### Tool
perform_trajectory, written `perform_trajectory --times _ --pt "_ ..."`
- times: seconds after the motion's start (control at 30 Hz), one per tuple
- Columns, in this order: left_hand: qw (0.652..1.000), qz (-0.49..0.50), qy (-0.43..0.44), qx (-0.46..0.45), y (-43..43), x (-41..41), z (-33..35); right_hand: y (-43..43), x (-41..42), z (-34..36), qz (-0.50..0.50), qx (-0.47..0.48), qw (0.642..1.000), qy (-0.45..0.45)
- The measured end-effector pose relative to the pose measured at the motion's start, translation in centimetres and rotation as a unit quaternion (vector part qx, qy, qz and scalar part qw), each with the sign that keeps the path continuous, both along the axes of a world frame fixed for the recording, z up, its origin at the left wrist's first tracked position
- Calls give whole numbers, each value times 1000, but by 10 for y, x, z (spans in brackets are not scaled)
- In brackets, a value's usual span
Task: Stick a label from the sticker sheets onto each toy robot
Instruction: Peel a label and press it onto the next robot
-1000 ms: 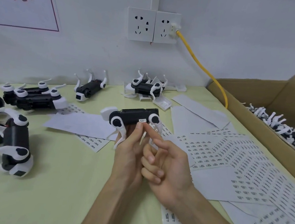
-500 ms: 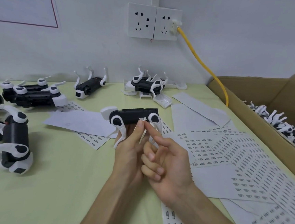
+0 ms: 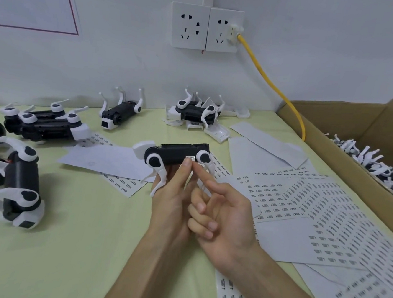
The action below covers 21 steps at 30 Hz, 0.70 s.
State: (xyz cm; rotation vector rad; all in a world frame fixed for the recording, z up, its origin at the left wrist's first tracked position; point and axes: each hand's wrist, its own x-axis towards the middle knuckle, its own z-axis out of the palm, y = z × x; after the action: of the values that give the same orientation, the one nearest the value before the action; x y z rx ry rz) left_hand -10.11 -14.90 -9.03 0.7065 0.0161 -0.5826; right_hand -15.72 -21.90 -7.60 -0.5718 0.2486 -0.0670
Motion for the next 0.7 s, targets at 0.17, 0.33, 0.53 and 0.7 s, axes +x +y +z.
perform_trajectory --times 0.17,0.33,0.53,0.7 --pt "1000 1 6 10 1 1 -1 0 0 1 -3 -14 1000 2" --pt "999 1 15 28 0 1 0 0 -1 3 -7 -24 1000 -1" --pt "998 31 21 48 -3 1 -3 -2 -1 4 -8 -28 1000 -1" --pt "995 78 1 60 -6 3 -9 -2 -2 5 -12 -31 999 -7"
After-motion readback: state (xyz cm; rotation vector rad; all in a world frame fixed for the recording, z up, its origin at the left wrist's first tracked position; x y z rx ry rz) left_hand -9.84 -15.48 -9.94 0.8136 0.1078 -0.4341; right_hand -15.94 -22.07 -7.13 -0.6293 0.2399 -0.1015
